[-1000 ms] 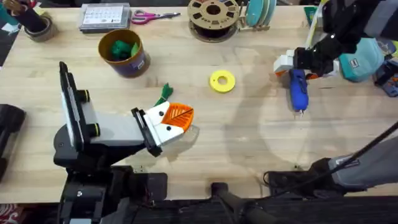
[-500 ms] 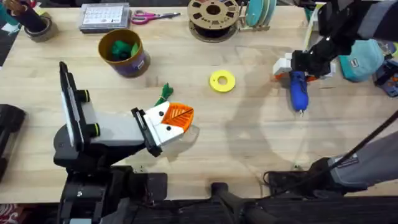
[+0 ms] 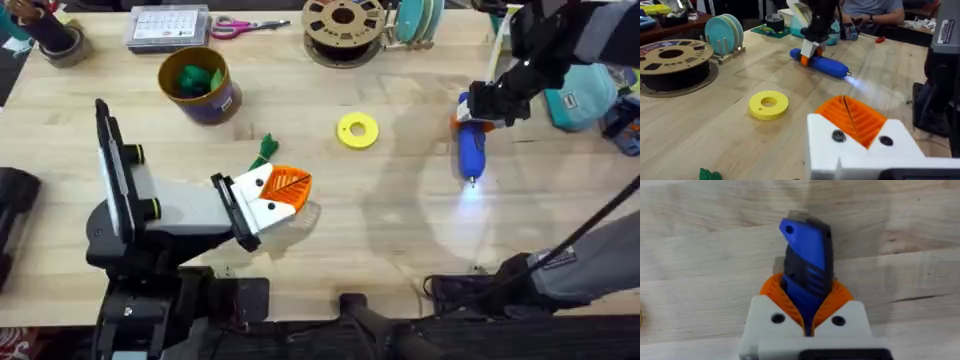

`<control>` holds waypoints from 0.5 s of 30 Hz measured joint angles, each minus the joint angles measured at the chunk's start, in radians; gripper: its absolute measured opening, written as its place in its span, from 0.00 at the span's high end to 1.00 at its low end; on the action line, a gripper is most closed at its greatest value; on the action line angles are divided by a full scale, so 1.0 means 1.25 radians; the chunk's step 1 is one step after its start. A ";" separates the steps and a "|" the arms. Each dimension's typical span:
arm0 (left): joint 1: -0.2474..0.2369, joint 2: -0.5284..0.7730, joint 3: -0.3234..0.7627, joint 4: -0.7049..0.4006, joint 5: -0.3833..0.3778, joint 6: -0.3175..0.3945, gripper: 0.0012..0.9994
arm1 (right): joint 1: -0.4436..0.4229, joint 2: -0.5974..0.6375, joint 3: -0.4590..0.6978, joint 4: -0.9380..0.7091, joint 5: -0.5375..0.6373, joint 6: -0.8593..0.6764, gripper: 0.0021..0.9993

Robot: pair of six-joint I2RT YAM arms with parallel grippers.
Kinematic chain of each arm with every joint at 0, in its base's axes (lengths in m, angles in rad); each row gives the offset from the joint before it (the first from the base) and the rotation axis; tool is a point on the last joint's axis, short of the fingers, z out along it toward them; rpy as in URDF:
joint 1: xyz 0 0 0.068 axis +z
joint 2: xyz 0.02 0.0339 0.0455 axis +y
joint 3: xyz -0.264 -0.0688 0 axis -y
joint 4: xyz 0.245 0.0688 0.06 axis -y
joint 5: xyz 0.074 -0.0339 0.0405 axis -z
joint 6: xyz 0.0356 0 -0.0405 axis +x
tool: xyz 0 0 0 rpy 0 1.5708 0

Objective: Pick up the gripper from the table and insert it into the empty holder that is missing its gripper. Then pick up a screw, insert it into the mounting hole, and use the screwdriver to tighten it. Finally, clean up the table by picking up the vegetable and placing it into the bucket.

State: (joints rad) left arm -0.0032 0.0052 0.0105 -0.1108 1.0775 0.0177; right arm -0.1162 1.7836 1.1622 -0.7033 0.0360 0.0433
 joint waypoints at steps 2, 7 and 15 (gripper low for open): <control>0.000 0.000 0.000 0.000 0.000 0.000 1.00 | 0.000 0.000 0.000 0.000 0.000 -0.003 0.98; 0.000 0.000 0.000 0.000 0.000 0.000 1.00 | 0.000 0.000 0.000 0.002 0.000 -0.009 0.98; 0.000 0.000 0.000 0.000 0.000 0.000 1.00 | 0.000 -0.025 0.055 -0.002 0.000 -0.011 0.98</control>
State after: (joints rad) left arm -0.0032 0.0055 0.0105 -0.1108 1.0777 0.0177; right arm -0.1162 1.7527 1.2315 -0.7063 0.0364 0.0292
